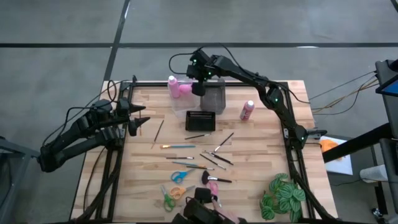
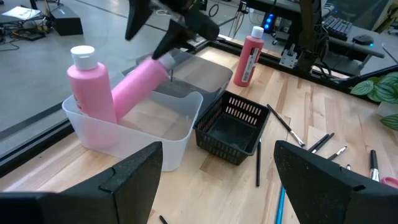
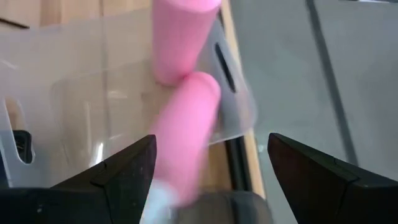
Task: Pick & Place Paint Supplies
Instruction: Put the pink paint bottle into the transparent bin, then put the red paint bottle into the transparent bin
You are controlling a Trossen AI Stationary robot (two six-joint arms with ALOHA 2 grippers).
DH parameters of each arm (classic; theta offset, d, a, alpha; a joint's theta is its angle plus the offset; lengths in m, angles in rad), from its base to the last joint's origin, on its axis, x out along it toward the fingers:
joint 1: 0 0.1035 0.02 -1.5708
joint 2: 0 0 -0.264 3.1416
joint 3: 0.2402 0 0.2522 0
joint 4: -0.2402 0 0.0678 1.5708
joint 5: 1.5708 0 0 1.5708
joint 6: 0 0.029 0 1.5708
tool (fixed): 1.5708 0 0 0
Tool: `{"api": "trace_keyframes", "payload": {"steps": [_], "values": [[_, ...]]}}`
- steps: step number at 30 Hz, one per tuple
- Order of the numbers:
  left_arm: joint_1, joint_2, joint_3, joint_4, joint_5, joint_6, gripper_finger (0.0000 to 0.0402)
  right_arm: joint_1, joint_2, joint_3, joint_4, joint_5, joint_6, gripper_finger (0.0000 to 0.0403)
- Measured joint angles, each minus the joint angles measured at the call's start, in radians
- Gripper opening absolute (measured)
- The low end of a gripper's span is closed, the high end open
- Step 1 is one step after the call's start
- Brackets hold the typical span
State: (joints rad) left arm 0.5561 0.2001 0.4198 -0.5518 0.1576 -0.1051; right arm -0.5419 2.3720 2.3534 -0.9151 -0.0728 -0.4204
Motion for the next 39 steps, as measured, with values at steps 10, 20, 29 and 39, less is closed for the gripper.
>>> {"api": "trace_keyframes", "payload": {"steps": [10, 20, 29, 39], "values": [[0.000, 0.000, 0.000, 0.000, 0.000, 0.000, 0.0311, -0.002, -0.081, 0.002, -0.052, 0.048, -0.003, 0.0306], [0.000, 0.000, 0.000, 0.000, 0.000, 0.000, 0.0311, -0.004, -0.203, 0.002, -0.194, 0.058, 0.076, 0.0306], [0.000, 0.000, 0.000, 0.000, 0.000, 0.000, 0.0311, 0.001, -0.339, -0.001, -0.424, 0.080, 0.263, 0.0306], [0.000, 0.000, 0.000, 0.000, 0.000, 0.000, 0.0311, 0.050, -0.480, -0.040, -0.660, 0.165, 0.435, 0.0306]]}}
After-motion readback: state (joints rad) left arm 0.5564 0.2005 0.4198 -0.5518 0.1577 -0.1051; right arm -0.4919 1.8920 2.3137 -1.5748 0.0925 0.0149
